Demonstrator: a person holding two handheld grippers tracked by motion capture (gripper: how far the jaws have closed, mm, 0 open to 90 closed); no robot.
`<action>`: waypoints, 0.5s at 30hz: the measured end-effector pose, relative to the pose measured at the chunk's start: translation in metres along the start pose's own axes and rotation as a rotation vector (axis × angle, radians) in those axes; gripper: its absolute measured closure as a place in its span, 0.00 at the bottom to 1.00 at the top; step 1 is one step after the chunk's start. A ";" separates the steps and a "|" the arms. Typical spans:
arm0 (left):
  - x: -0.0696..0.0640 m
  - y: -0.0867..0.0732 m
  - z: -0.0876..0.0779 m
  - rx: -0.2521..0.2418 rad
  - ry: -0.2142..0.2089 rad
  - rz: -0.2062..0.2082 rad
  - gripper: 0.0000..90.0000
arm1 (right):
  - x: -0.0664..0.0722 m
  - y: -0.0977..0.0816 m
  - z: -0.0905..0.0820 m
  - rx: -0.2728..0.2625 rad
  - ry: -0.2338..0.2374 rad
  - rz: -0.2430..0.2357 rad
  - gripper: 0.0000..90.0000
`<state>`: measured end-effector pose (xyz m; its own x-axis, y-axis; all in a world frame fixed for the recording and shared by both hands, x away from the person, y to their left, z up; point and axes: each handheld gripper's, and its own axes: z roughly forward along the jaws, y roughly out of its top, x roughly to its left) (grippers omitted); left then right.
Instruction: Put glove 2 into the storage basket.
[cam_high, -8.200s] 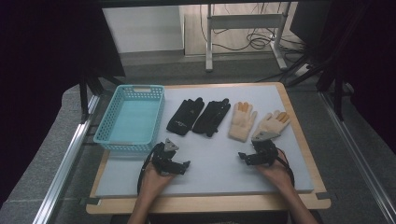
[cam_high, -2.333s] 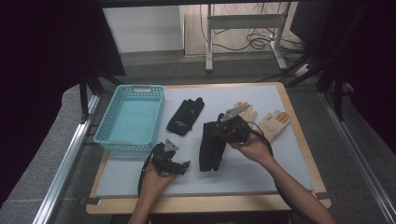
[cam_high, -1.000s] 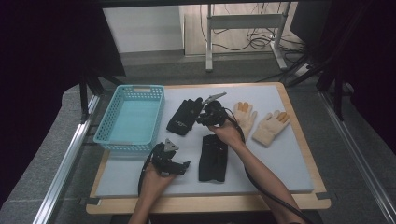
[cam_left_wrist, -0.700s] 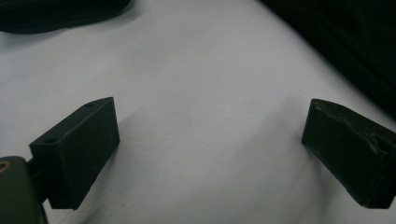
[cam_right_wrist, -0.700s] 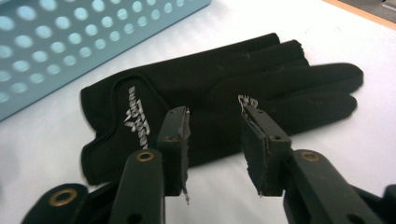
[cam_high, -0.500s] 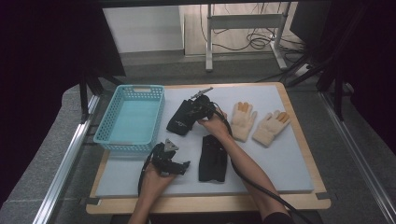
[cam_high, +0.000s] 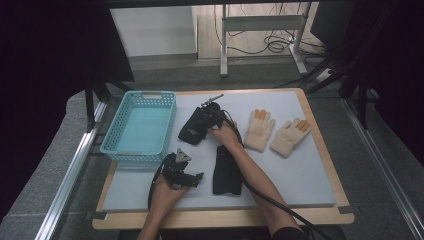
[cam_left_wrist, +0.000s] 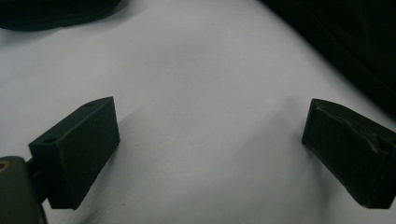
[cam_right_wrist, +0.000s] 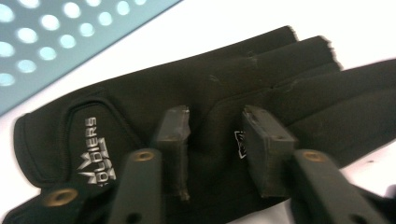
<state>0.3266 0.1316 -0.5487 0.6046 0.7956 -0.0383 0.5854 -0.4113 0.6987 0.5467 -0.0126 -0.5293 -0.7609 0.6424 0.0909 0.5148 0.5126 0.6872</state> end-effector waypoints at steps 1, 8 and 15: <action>0.000 0.000 0.000 0.000 0.000 0.000 0.05 | 0.001 0.000 0.000 -0.001 -0.002 0.002 0.73; 0.000 0.000 0.000 0.000 0.000 0.000 0.05 | 0.002 -0.001 -0.003 0.000 -0.026 -0.003 0.94; 0.000 0.000 0.000 -0.001 0.001 0.001 0.05 | 0.009 0.002 -0.010 0.015 -0.047 -0.059 0.98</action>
<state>0.3264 0.1316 -0.5487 0.6052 0.7953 -0.0368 0.5841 -0.4121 0.6993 0.5364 -0.0116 -0.5200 -0.7708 0.6369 0.0168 0.4761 0.5582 0.6795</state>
